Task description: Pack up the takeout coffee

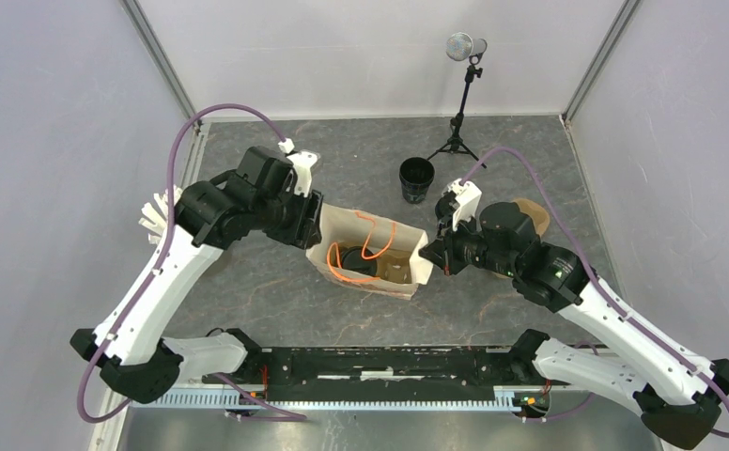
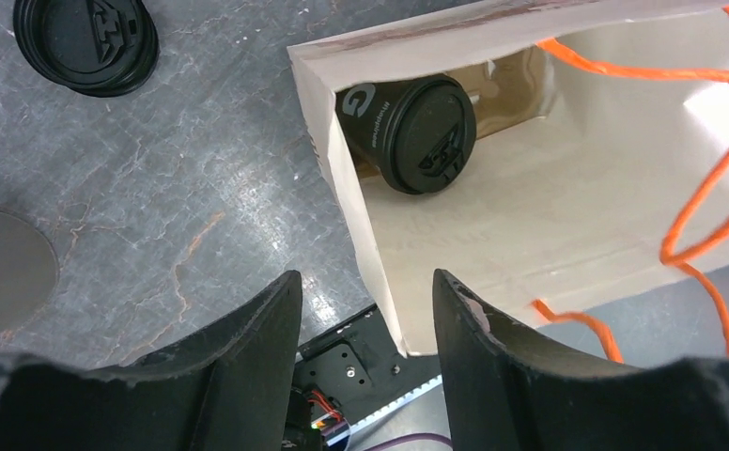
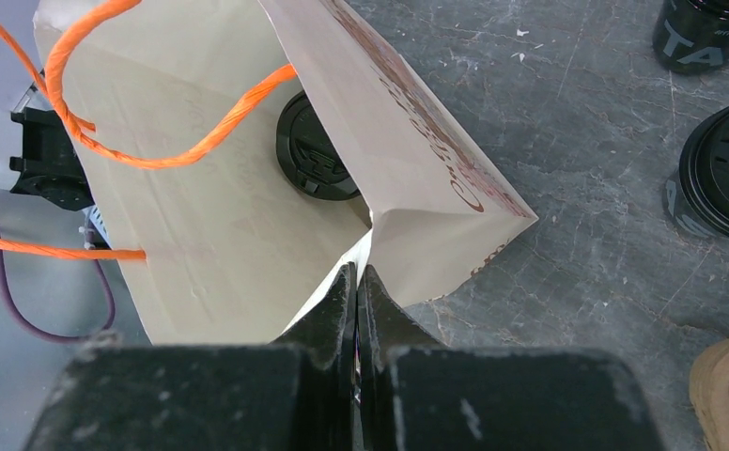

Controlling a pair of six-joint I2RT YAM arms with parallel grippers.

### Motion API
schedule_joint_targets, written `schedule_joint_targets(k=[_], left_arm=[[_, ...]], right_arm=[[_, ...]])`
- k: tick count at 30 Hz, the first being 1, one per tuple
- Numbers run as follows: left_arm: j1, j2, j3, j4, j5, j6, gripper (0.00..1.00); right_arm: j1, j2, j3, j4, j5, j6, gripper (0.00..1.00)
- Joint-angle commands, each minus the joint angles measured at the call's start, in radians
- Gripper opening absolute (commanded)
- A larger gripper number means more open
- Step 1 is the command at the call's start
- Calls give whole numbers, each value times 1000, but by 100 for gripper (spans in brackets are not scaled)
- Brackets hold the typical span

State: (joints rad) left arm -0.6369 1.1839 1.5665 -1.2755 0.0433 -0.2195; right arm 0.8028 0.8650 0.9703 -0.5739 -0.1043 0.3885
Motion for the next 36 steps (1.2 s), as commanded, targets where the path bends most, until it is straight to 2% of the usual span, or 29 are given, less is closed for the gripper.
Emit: schedule_joint_targets(k=[1,9,17,21,23,25,27,30,34,36], left_arm=[[3,15,-9,79,-29,-22,58],[9,30,-29,118,-1,-29,45],[9,-2,-80,127,108,-33,15],[9,-39,-129,179,147,-31,7],[9,-50,-146,204,168,-27,4],[9,-55,-158,222,191,-23,2],[9,-63,-172,244,228,-14,2],[9,-97,-207,291,237,-8,2],[8,-135,-255,356,254,7,2],[9,-146,-279,379,270,11,2]], right_arm=[[-2,-17,28,-23,13,-27,0],[-2,-29,21,-26,15,-37,2],[-2,-20,75,-38,40,-26,7],[-2,-15,106,-57,61,-10,30],[-2,-5,164,-81,76,-21,38],[-2,17,240,-113,86,-49,44],[-2,44,344,-142,83,-80,46],[-2,85,449,-149,36,-122,45],[27,122,462,-63,-113,-161,29],[116,135,449,-2,-106,-196,23]])
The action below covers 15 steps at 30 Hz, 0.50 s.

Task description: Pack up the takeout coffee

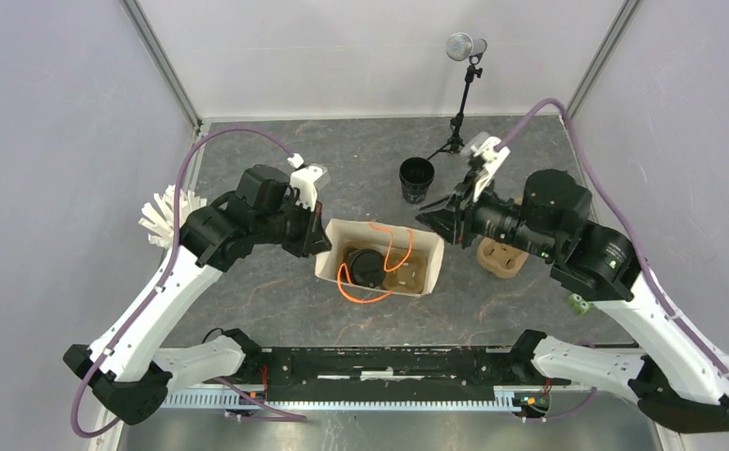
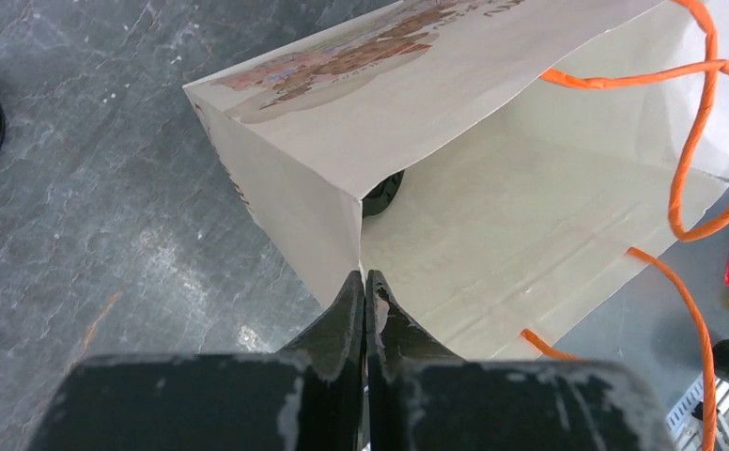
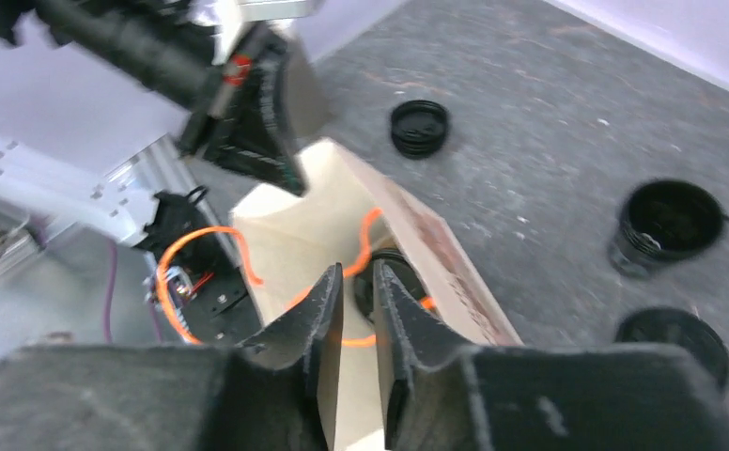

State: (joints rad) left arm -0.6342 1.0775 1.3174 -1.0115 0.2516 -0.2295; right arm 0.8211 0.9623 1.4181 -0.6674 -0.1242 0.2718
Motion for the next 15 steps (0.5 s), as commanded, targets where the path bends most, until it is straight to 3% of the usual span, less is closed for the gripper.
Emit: schedule_joint_targets(k=[1,6,10,15], left_arm=[[6,-45,-43,128,68,19,2],[6,-99,-113,219,83,-3,2],[7,-137,-168,282,116,-24,2],[6,-213,-258,358,152,-7,2]], right_arm=[[170,53,5,111,-51,-106,18],[420,202,82,89,113,-221,0],[508,257,77,124,276,-316,0],[577,246,-57,151,463,-445,0]])
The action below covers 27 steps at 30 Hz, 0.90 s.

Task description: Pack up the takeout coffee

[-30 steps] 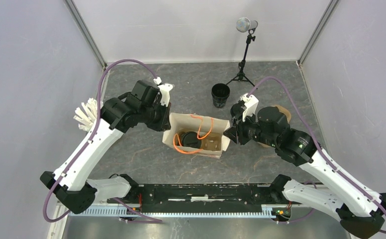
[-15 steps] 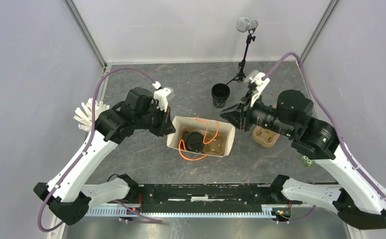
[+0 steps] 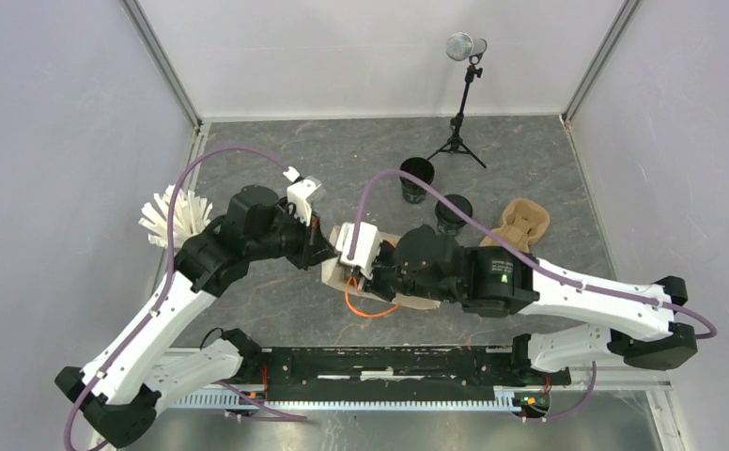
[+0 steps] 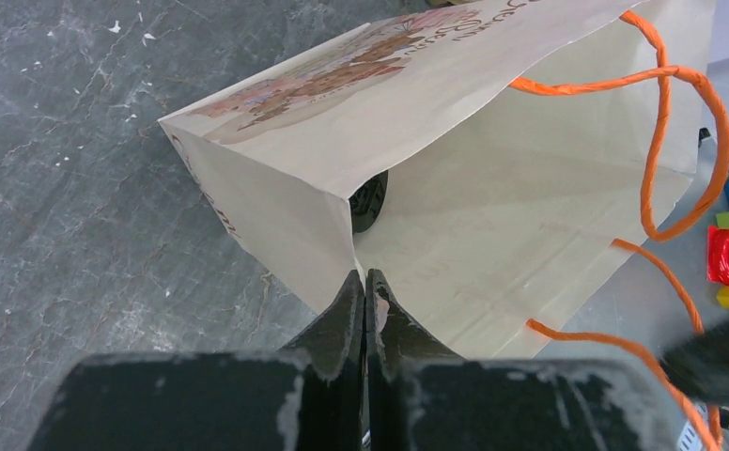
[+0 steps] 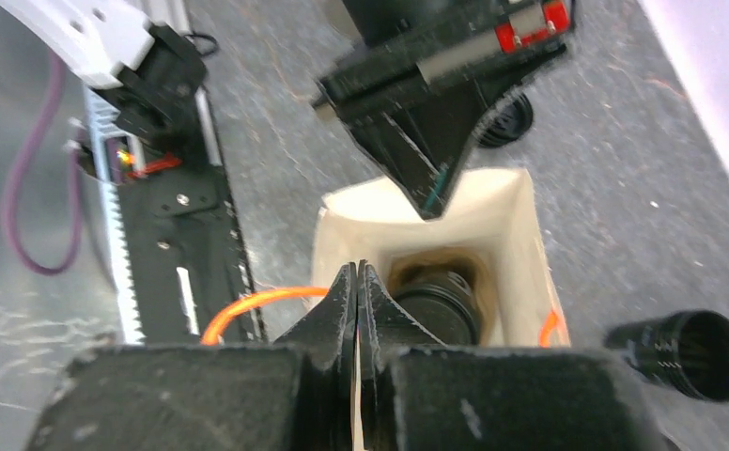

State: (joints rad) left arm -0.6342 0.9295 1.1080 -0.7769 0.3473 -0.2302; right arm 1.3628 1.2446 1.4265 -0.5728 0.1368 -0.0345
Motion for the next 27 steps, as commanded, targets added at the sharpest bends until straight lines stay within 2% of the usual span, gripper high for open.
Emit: schedule_joint_targets(k=[1,10,18,24,27], left_arm=[[7,-76,-61,128,58,5,2],[6,-134,-114,131,106,15,2],[5,-170,-160,117,166,49,3],[5,-182,-155,61,160,42,15],[5,-185,-154,21,140,37,27]], right_arm=[[40,-48,-92,67,225,-161,0],[71,-96,-300,85,294,-286,0],[85,-136,-454,186,234,-424,0],[89,-125,-483,192,221,-445,0],[88,-125,-496,202,222,-448,0]])
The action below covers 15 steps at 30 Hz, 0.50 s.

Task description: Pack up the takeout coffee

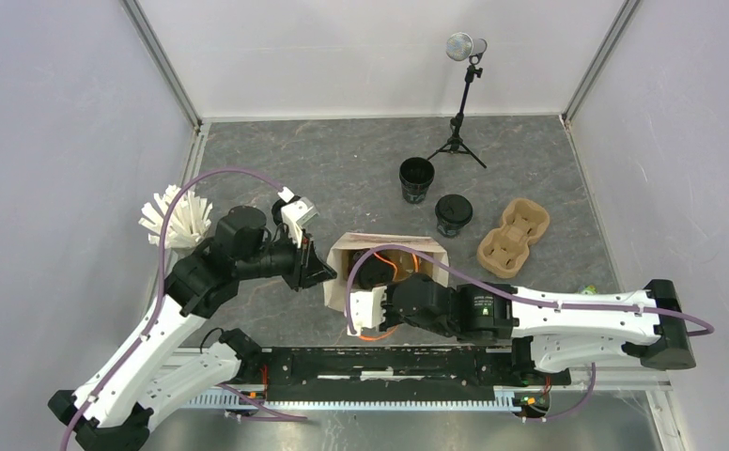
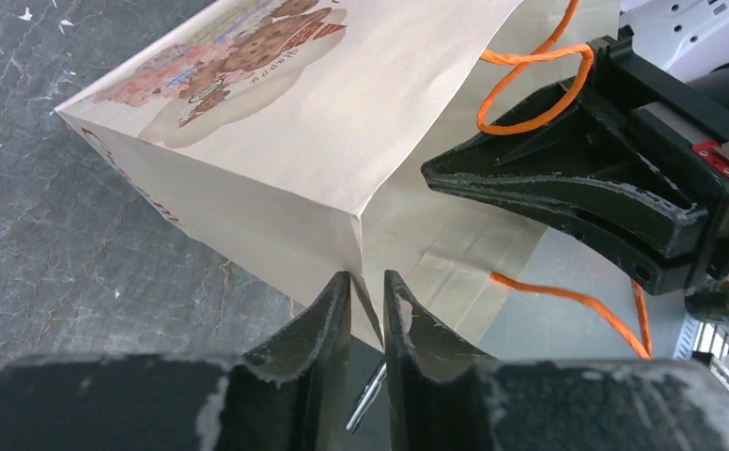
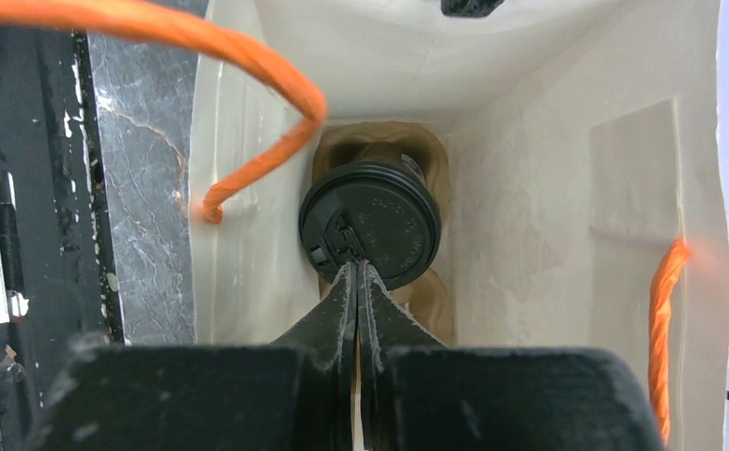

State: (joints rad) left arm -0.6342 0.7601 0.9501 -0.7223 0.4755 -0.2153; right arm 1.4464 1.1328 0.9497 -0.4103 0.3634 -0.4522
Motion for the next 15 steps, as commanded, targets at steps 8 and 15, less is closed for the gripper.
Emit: schedule_joint_targets(k=[8,15], left_arm=[[5,10,36,-100,-42,3,46],[4,21,43,-120,-93,-31,55]], right_arm=[[6,23,-11,88,1,-32,0],[5,17,-31,120,1,-13,0]])
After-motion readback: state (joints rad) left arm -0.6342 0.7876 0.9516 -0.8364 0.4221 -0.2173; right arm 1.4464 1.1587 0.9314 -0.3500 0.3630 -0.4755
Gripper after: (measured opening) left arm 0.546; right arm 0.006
